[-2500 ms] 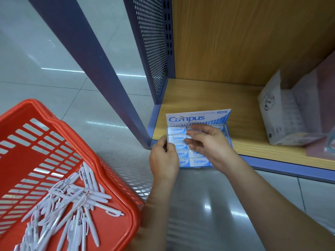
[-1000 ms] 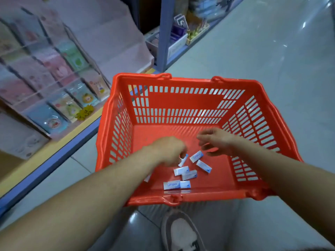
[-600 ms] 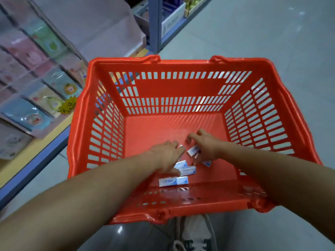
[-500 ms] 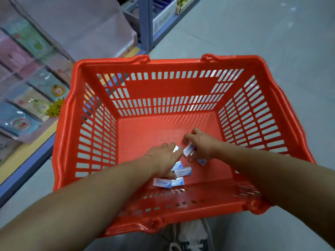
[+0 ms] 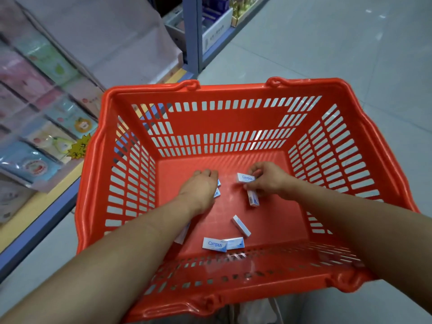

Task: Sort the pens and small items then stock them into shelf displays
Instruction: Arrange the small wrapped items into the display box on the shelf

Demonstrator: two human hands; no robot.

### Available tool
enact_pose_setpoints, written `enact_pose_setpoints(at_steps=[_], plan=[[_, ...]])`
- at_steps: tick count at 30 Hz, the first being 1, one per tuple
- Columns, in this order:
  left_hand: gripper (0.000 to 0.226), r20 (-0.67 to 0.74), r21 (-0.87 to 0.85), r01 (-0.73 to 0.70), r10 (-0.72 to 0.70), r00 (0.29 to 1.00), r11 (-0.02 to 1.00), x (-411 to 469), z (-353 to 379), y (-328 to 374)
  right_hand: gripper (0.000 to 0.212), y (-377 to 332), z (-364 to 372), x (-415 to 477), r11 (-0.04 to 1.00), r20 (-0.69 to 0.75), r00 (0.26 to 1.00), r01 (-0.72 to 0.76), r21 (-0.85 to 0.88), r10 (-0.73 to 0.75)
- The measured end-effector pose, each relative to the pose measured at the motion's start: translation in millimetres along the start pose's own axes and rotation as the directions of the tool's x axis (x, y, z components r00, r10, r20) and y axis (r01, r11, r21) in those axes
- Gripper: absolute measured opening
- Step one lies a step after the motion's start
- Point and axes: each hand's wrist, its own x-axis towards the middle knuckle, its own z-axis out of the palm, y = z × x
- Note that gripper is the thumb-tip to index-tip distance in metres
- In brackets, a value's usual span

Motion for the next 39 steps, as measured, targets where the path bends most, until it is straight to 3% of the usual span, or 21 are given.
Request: enact_pose_setpoints(at_steps=[2,4,10,13,16,20,22,26,29,30,31,32,34,35,39], plan=[[0.039,-0.008,-0.045,0.019,-0.019,1.0,0.999,1,-1,0,0.029,-2,-2,-4,0.985,0.104,0.993,-0.066,0.16,0.05],[0.034,-0.041,-0.212,0.071,-0.082,0.996,0.975,3,-4,-1,0.027,-4,-3,-8,0.963,0.192,0.979,-0.122,0.24,0.076],[0.045,-0.144,-0.637,0.079,-0.22,0.965,0.766,11,-26,15,0.017,-23,-5,-12,0.883,0.26,0.965,-0.158,0.442,0.042],[0.032,-0.197,-0.714,0.05,-0.269,0.943,0.698,11,-29,20,0.008,-39,0,-19,0.782,0.329,0.943,-0.237,0.576,0.044],[0.02,-0.196,-0.749,0.075,-0.329,0.924,0.659,12,-30,21,0.02,-49,9,-23,0.68,0.388,0.919,-0.327,0.656,0.068],[0.018,-0.151,-0.812,0.048,-0.288,0.946,0.582,8,-33,23,0.04,-51,14,-26,0.761,0.406,0.913,-0.246,0.6,-0.025],[0.019,-0.112,-0.833,0.024,-0.212,0.971,0.553,7,-35,25,0.032,-51,18,-26,0.833,0.311,0.949,-0.127,0.539,-0.057],[0.045,0.136,-0.949,0.139,-0.031,0.99,0.284,6,-40,24,0.022,-49,11,-23,0.871,0.201,0.978,-0.059,0.489,-0.047],[0.065,0.182,-0.967,0.188,-0.053,0.982,0.17,9,-36,26,0.011,-48,-2,-22,0.929,0.193,0.981,-0.06,0.366,-0.013],[0.06,0.159,-0.962,0.18,-0.113,0.981,0.207,9,-33,28,0.009,-47,-4,-22,0.96,0.166,0.986,-0.031,0.277,-0.016],[0.051,0.118,-0.937,0.167,-0.172,0.978,0.307,8,-27,28,0.008,-48,-7,-21,0.982,0.133,0.991,-0.004,0.188,-0.022],[0.042,0.081,-0.87,0.155,-0.173,0.982,0.469,6,-18,28,0.009,-47,-9,-20,0.994,0.103,0.994,0.017,0.103,-0.028],[0.035,0.104,-0.637,0.029,0.049,0.993,0.77,-1,5,27,0.013,-47,-13,-19,0.999,0.08,0.997,0.022,-0.025,-0.02],[0.034,0.15,-0.518,-0.065,0.165,0.975,0.853,-4,16,27,0.015,-47,-14,-18,0.998,0.083,0.996,0.013,-0.057,-0.008],[0.026,0.23,-0.196,-0.281,0.323,0.918,0.939,-8,19,32,0.007,-53,-18,-22,0.998,0.098,0.995,0.005,-0.067,0.001]])
